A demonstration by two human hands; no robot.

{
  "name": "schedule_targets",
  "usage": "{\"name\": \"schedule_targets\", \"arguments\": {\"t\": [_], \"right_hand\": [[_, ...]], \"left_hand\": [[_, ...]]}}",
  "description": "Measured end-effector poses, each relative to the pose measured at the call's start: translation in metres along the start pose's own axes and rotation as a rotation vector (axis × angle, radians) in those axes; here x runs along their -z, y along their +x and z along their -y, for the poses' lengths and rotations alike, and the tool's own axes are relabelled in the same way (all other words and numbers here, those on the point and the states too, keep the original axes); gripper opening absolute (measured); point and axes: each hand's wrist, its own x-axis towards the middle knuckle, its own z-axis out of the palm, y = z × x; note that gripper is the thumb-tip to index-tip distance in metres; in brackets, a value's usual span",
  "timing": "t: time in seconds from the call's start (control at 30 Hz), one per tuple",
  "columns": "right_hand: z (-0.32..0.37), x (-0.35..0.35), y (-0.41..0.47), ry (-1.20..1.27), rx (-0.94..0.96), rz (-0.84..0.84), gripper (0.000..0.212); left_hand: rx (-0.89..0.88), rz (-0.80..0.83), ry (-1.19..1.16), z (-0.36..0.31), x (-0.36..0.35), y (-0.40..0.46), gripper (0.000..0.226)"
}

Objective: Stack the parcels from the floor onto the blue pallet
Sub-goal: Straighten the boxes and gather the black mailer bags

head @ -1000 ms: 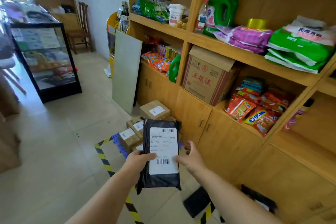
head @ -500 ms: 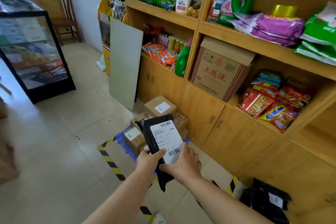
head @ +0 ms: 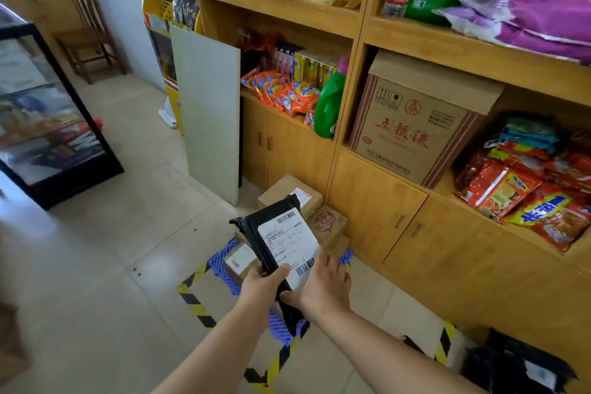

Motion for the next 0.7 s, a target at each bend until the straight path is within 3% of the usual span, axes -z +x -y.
{"name": "schedule_targets", "arguments": {"t": [0.13, 0.27, 0.33, 0.5, 0.6, 0.7], "right_hand": [[0.006, 0.004, 0.048, -0.015, 0.044, -0.018, 0.126], [0.002, 0.0, 0.082, -0.164, 0.099, -0.022, 0.128], [0.0, -0.004, 0.098, -0.246, 0.122, -0.019, 0.127], [-0.006, -0.022, 0.133, -0.342, 0.133, 0.032, 0.129], [-0.009, -0.042, 0.153, -0.4, 0.098, 0.009, 0.14], [-0.012, -0.071, 0.175, -0.355, 0.046, -0.011, 0.14]], "left_hand": [[-0.057, -0.06, 0.184, -0.034, -0.006, 0.031, 0.048], [-0.198, -0.228, 0.588, -0.056, 0.002, 0.065, 0.099], [-0.339, -0.209, 0.898, -0.068, 0.005, 0.083, 0.107], [-0.646, 0.264, 1.685, -0.093, -0.004, 0.146, 0.104], [-0.749, 0.504, 1.982, -0.101, -0.014, 0.186, 0.103], [-0.824, 0.641, 2.216, -0.098, -0.022, 0.229, 0.104]]}}
